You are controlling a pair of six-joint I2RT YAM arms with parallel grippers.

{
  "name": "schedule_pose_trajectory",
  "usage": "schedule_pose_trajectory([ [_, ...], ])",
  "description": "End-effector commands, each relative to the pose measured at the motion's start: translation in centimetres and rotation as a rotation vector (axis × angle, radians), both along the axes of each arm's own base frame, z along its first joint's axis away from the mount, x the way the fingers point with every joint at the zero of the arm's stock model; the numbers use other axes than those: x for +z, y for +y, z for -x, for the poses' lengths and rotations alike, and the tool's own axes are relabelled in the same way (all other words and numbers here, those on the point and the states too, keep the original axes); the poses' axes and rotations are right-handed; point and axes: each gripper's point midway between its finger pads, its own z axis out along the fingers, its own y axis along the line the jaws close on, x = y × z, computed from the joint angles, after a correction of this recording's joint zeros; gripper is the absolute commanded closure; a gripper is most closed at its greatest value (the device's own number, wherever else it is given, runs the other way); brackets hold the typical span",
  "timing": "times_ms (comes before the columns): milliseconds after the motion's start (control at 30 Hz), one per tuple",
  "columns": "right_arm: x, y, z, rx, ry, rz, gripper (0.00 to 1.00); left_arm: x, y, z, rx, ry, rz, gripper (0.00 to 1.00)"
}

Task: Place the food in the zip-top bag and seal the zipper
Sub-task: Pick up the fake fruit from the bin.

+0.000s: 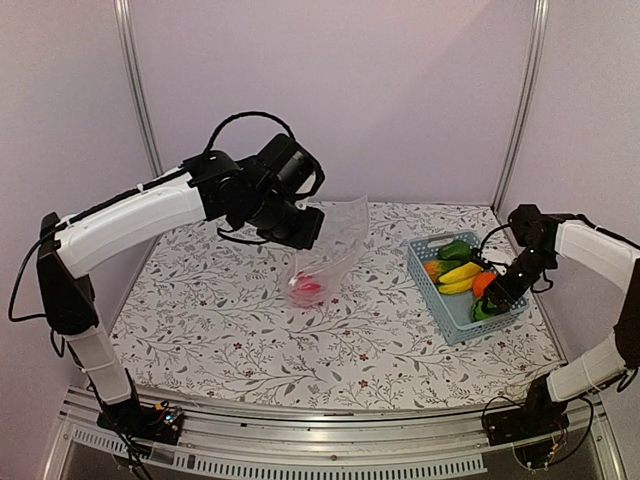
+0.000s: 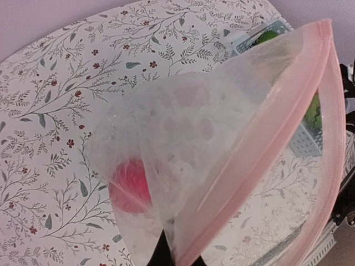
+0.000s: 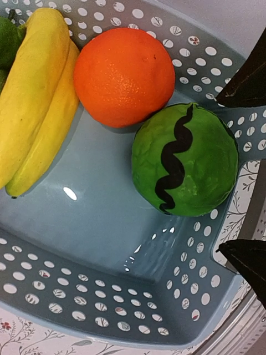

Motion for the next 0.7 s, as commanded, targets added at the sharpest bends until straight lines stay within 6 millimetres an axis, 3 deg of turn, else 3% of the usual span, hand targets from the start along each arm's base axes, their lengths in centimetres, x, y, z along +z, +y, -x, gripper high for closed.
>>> schedule_pose_trajectory([
  [0,-0.9,-0.6,-0.4,-0.049,0.035,0.023,0.18,-0.2,-0.3,-0.5,-0.007,0.0,0.027,1.0],
  [433,-3.4,-1.0,-1.6,-0.115,0.072,0.044,0.15,-0.5,-0.8,-0.4,-0.002,0.003,0.08,1.0],
  [533,-3.7,-0.9,-1.7,-0.117,0.077,0.039,0.22,-0.5,-1.2,-0.3,-0.01,0.006,0.101,1.0],
  [667,-4.0,-0.4,-1.5,-0.118,0.098,0.013,0.4,-0.4,-1.3,-0.4,-0.006,-0.001,0.117,1.0],
])
